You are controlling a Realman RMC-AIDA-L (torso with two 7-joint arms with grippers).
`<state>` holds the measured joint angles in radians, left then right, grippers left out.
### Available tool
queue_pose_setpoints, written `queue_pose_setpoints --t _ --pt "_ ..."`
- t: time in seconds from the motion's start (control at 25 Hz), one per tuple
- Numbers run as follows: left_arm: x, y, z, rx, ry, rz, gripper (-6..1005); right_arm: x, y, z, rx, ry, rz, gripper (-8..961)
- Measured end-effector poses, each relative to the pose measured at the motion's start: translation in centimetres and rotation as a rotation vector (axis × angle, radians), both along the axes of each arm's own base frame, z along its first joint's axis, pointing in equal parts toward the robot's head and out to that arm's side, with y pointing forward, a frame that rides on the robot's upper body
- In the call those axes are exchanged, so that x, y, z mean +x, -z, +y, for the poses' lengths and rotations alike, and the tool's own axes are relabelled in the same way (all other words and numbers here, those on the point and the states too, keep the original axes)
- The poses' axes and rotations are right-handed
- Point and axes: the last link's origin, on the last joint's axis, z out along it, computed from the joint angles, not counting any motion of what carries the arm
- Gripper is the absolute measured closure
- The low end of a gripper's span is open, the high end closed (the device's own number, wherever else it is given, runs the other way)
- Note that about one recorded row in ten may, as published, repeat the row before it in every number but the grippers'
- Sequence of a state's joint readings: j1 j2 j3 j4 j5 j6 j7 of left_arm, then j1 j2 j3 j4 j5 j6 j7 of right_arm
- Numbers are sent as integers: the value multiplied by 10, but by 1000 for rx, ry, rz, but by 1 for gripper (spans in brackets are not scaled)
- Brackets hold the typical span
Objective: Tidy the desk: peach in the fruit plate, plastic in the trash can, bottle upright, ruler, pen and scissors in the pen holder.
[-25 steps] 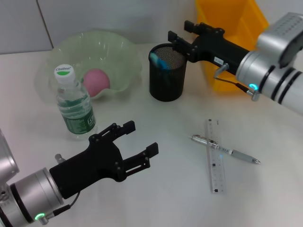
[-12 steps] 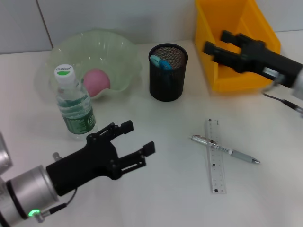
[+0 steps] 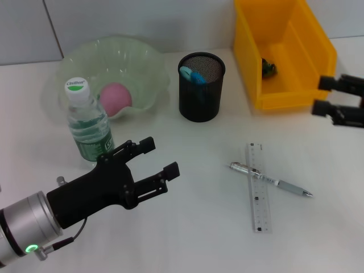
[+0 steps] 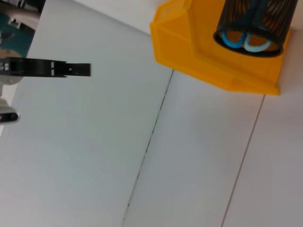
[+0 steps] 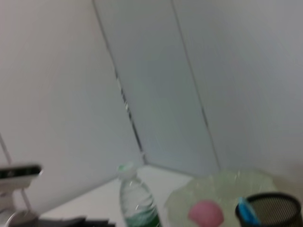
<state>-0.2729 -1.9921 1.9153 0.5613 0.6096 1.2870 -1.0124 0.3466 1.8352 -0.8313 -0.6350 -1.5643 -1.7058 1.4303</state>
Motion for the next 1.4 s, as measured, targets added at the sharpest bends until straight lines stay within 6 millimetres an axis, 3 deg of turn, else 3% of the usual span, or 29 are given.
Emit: queue_pose_setpoints --t 0.36,0.64,1.4 --pt "-8 -6 3 7 64 92 163 -4 -4 -6 -84 37 -69 143" --pt "-9 -6 5 9 121 149 163 -23 5 3 -182 117 -169 144" --pt "-12 -2 8 49 199 241 163 -82 35 65 -309 550 -543 144"
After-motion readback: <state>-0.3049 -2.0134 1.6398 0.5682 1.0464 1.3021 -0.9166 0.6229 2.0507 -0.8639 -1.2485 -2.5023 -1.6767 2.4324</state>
